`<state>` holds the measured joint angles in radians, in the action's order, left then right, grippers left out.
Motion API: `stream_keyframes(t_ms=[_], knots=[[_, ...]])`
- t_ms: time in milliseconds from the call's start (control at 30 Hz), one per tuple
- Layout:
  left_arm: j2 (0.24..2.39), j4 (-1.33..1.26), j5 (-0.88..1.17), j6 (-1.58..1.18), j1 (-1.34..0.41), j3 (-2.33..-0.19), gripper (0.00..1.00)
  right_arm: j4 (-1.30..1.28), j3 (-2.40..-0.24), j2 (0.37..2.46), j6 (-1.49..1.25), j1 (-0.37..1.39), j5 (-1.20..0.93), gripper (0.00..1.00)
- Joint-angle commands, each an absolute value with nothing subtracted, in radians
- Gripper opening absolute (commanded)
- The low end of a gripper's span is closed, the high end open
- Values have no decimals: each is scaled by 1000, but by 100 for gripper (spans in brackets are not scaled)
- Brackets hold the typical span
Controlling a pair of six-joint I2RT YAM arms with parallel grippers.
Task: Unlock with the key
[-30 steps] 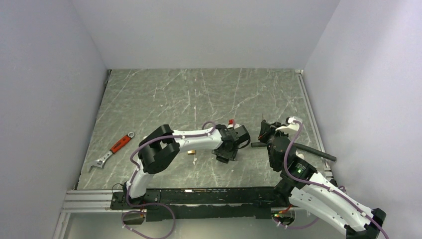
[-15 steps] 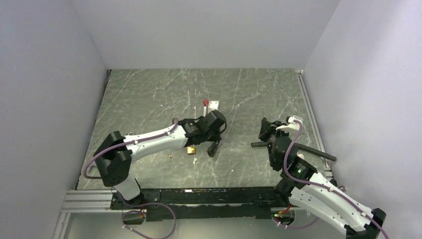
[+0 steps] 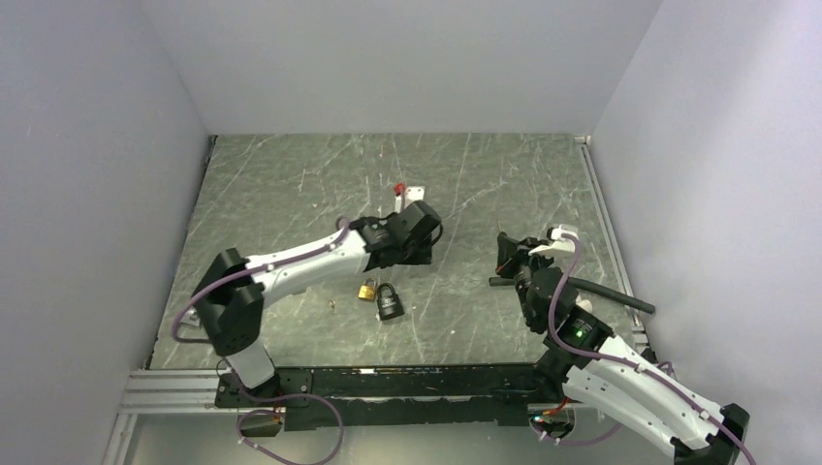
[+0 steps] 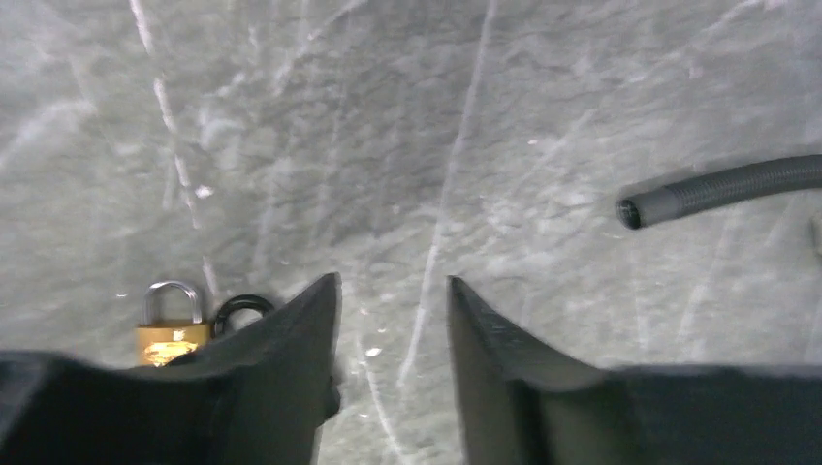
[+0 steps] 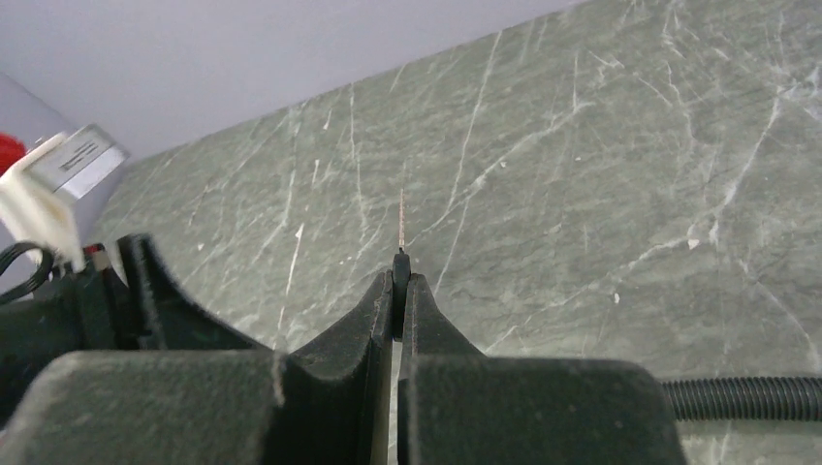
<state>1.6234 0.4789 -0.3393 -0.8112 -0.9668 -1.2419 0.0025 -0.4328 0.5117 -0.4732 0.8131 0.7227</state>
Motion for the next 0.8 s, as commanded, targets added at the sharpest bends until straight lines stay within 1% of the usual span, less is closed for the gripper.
stream_keyframes(t_ms=[0,67,100,133,167,467,600,767], knots=[[1774,875,-438,-850,-963,-1430,60,-24,-459,524,-493,815,725,0],[1820,982,-450,-955,-964,-1476,71,-26,-454,530,-508,815,730,0],[1824,984,-431,-1003,-965,-1466,78,-25,-452,535,-514,815,730,0],[1818,971,-407,-1045,-965,-1444,94,-25,-450,542,-520,814,730,0],[1813,974,-399,-1110,-966,-1420,99,-29,-451,547,-526,814,730,0],[1840,1084,-407,-1355,-997,-1389,99,-36,-453,545,-526,815,732,0],[1829,1022,-359,-1363,-1006,-1335,99,-26,-444,538,-523,815,730,0],[1871,1009,-328,-1363,-1007,-1328,100,-55,-450,529,-536,815,724,0]])
